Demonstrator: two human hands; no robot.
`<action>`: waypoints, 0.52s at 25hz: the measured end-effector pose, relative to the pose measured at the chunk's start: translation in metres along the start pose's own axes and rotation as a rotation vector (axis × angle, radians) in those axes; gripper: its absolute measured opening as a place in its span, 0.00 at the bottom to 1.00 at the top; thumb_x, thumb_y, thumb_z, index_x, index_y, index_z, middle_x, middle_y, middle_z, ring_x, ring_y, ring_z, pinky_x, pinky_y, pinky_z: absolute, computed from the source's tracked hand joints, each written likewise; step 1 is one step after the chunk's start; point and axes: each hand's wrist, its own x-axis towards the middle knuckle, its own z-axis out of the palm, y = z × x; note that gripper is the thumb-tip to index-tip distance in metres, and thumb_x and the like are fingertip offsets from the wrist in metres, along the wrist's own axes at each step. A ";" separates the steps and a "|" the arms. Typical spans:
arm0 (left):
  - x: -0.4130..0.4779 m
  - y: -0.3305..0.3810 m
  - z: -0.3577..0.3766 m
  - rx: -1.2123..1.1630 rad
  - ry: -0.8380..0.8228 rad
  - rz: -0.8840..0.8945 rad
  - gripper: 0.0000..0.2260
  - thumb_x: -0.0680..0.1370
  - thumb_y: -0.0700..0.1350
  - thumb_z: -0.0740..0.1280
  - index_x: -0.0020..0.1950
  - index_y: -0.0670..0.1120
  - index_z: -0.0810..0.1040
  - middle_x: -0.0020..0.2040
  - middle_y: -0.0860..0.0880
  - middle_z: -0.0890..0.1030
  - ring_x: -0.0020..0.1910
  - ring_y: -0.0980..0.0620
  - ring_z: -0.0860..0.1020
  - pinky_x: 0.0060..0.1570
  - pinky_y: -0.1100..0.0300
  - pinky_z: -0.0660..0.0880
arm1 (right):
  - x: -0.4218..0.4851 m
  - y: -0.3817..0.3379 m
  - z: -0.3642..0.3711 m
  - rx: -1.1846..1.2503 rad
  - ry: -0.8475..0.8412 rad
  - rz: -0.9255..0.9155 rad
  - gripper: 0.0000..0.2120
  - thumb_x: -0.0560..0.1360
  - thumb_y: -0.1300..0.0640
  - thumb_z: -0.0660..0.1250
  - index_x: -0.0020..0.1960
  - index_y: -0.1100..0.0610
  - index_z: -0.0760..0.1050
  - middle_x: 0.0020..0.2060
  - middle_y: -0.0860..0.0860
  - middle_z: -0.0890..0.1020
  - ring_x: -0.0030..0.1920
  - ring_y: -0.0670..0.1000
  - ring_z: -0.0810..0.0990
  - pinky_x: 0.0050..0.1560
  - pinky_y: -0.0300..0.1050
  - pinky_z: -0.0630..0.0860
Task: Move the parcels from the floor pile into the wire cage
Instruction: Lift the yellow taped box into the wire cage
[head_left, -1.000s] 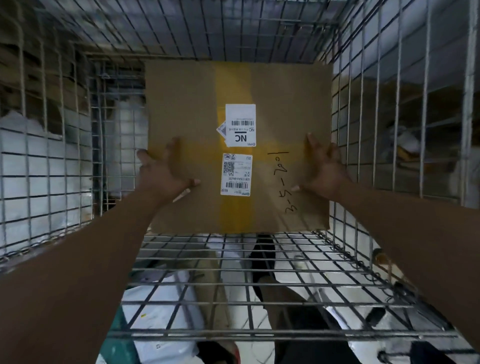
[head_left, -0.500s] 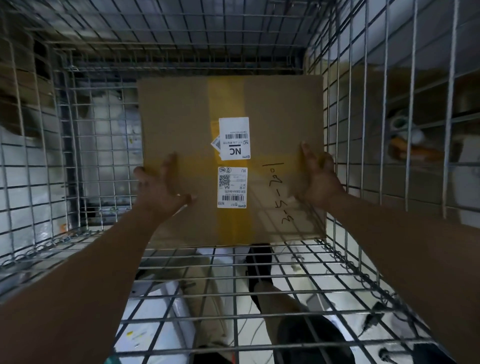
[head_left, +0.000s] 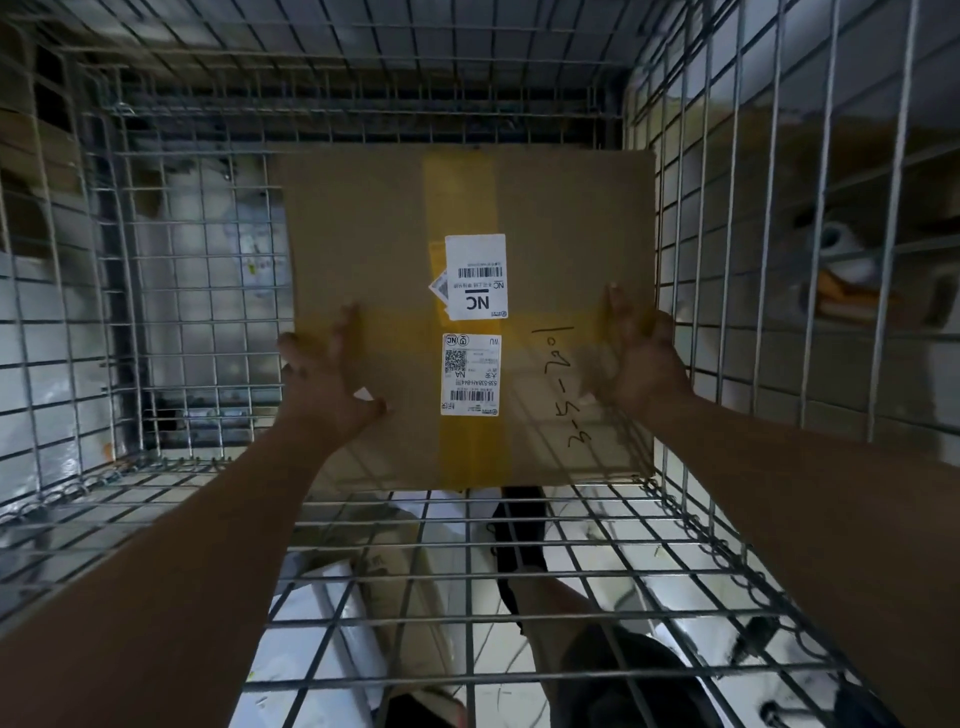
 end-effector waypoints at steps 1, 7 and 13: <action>0.001 0.000 0.002 0.015 0.002 0.001 0.57 0.67 0.52 0.82 0.79 0.70 0.42 0.74 0.37 0.50 0.70 0.27 0.63 0.69 0.37 0.69 | -0.001 -0.001 0.002 -0.008 0.017 0.002 0.69 0.64 0.57 0.84 0.75 0.27 0.31 0.80 0.59 0.43 0.72 0.66 0.69 0.66 0.61 0.75; 0.006 0.000 0.005 0.078 -0.039 -0.021 0.56 0.67 0.50 0.81 0.79 0.67 0.43 0.74 0.37 0.48 0.69 0.28 0.64 0.67 0.37 0.70 | 0.003 -0.009 0.003 -0.097 -0.003 0.058 0.68 0.65 0.54 0.84 0.77 0.31 0.31 0.78 0.62 0.47 0.70 0.66 0.70 0.65 0.61 0.76; -0.011 0.005 -0.035 0.255 -0.054 0.072 0.46 0.71 0.57 0.78 0.81 0.59 0.54 0.79 0.40 0.47 0.74 0.32 0.61 0.69 0.37 0.70 | -0.024 -0.057 -0.014 -0.315 0.062 -0.154 0.45 0.77 0.52 0.70 0.82 0.44 0.44 0.78 0.62 0.52 0.73 0.65 0.64 0.61 0.59 0.77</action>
